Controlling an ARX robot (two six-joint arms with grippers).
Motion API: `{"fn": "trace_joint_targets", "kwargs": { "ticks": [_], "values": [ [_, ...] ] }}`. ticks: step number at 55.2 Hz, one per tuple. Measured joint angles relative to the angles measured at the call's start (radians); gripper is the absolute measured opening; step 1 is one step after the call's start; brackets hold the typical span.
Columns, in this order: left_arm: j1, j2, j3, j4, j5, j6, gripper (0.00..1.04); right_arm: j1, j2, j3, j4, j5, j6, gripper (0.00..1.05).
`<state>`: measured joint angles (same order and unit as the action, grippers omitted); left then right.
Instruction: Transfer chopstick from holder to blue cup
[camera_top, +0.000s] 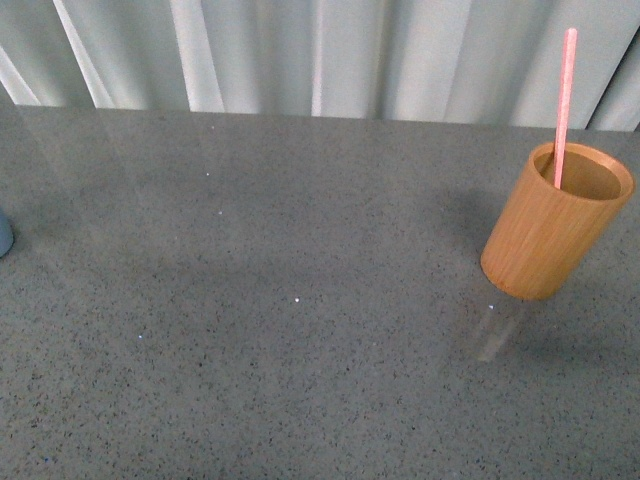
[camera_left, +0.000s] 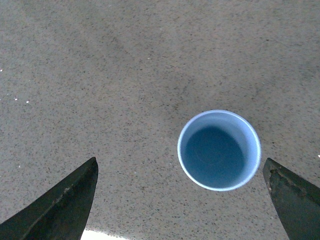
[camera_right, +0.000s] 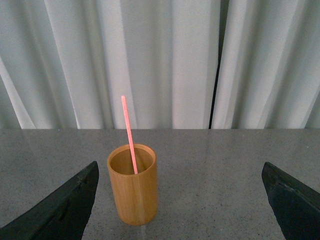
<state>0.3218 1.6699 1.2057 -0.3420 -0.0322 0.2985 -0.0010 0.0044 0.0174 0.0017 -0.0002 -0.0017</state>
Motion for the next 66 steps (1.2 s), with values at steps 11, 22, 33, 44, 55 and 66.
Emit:
{"fn": "trace_joint_targets", "kwargs": {
  "ticks": [11, 22, 33, 44, 55, 66],
  "values": [
    [0.008, 0.137, 0.113, -0.020, -0.063, -0.004, 0.98, 0.000, 0.000, 0.000, 0.000, 0.000, 0.000, 0.95],
    [0.010, 0.209, 0.122, -0.020, -0.093, -0.004, 0.98, 0.000, 0.000, 0.000, 0.000, 0.000, 0.000, 0.95],
    [0.012, 0.240, 0.122, -0.007, -0.108, -0.003, 0.98, 0.000, 0.000, 0.000, 0.000, 0.000, 0.000, 0.95],
    [0.013, 0.247, 0.120, 0.012, -0.112, -0.003, 0.98, 0.000, 0.000, 0.000, 0.000, 0.000, 0.000, 0.95],
    [0.010, 0.259, 0.096, 0.023, -0.124, -0.003, 0.98, 0.000, 0.000, 0.000, 0.000, 0.000, 0.000, 0.95],
    [-0.003, 0.277, 0.093, 0.034, -0.131, -0.005, 0.98, 0.000, 0.000, 0.000, 0.000, 0.000, 0.000, 0.95]
  ]
}}
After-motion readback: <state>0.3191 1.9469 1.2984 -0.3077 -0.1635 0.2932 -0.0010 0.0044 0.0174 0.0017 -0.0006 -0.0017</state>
